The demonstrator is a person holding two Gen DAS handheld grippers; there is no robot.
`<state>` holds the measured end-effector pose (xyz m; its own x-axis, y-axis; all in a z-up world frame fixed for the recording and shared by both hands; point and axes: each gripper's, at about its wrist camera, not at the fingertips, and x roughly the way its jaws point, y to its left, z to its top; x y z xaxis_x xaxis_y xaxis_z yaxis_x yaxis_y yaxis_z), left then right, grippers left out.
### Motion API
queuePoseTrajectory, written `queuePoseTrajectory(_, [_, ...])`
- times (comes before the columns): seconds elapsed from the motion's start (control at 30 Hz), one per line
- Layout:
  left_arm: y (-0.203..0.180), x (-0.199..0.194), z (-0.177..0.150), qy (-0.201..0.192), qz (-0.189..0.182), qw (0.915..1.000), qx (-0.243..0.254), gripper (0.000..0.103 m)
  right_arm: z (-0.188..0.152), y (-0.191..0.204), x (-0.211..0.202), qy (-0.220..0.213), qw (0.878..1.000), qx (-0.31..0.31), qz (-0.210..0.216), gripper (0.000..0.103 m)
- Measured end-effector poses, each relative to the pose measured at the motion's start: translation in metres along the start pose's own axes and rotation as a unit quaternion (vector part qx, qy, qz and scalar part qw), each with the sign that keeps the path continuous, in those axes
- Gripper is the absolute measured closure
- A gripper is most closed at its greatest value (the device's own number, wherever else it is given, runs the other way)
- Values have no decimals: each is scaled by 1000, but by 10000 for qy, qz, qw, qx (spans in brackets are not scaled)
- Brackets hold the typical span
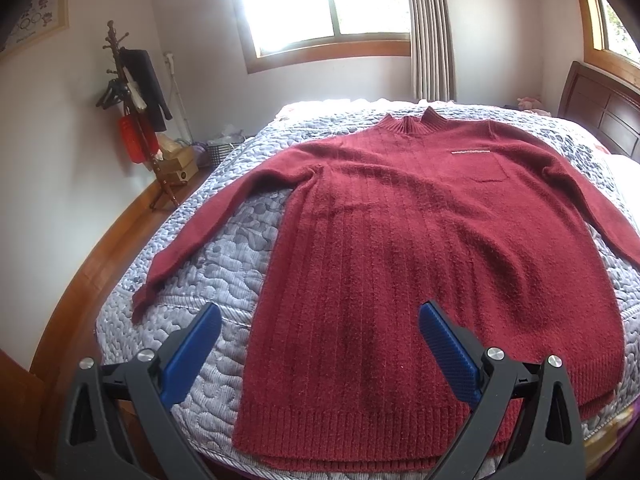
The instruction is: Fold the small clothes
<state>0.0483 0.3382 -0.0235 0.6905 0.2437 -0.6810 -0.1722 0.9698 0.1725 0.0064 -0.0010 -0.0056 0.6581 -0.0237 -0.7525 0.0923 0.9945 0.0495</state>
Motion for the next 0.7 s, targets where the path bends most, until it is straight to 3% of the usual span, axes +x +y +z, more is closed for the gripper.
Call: queuePoseTrajectory(0.7, [-3, 4, 2, 61, 18, 10000, 34, 4, 0, -3, 2, 13, 10000, 16, 0, 3])
